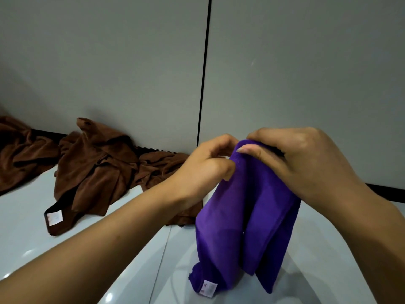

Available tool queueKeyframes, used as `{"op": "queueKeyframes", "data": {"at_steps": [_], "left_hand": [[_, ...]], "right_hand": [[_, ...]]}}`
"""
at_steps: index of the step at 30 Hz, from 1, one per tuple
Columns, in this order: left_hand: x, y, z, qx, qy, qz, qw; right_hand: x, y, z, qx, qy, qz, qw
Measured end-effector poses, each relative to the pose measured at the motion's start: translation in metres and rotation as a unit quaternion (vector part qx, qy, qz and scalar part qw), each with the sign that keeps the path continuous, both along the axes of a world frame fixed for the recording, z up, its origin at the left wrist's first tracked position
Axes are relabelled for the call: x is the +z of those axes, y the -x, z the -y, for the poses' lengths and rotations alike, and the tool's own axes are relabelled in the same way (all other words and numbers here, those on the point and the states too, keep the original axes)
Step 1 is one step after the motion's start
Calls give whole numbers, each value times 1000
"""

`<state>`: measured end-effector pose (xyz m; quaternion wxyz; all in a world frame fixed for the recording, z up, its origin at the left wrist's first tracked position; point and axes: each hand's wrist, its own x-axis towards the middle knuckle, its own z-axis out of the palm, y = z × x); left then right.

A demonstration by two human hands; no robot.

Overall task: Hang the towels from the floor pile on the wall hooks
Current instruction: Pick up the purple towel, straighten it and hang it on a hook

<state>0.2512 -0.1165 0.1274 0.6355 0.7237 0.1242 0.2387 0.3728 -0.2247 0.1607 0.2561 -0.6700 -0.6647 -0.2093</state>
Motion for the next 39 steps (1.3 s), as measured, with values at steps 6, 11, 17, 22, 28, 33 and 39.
{"op": "queueKeyframes", "data": {"at_steps": [6,11,17,22,28,33,39], "left_hand": [[-14,1,-5,17,-55,-20,998],[-31,11,-14,42,-44,-63,996],[-43,18,-20,176,-69,-58,980],[-54,19,-32,288,-159,-41,944],[-59,31,-42,333,-249,-63,907],[-40,36,-49,389,-317,-40,864],[-40,49,-59,348,-466,-58,811]], "right_hand": [[3,-2,2,-16,-16,-2,1000],[6,-7,5,-51,-39,-14,998],[10,-13,8,-83,-46,-27,995],[11,-9,6,-83,-47,-41,995],[12,-3,7,-79,-33,-27,996],[8,-1,8,-112,10,-54,992],[15,2,10,-132,46,-66,988]]}}
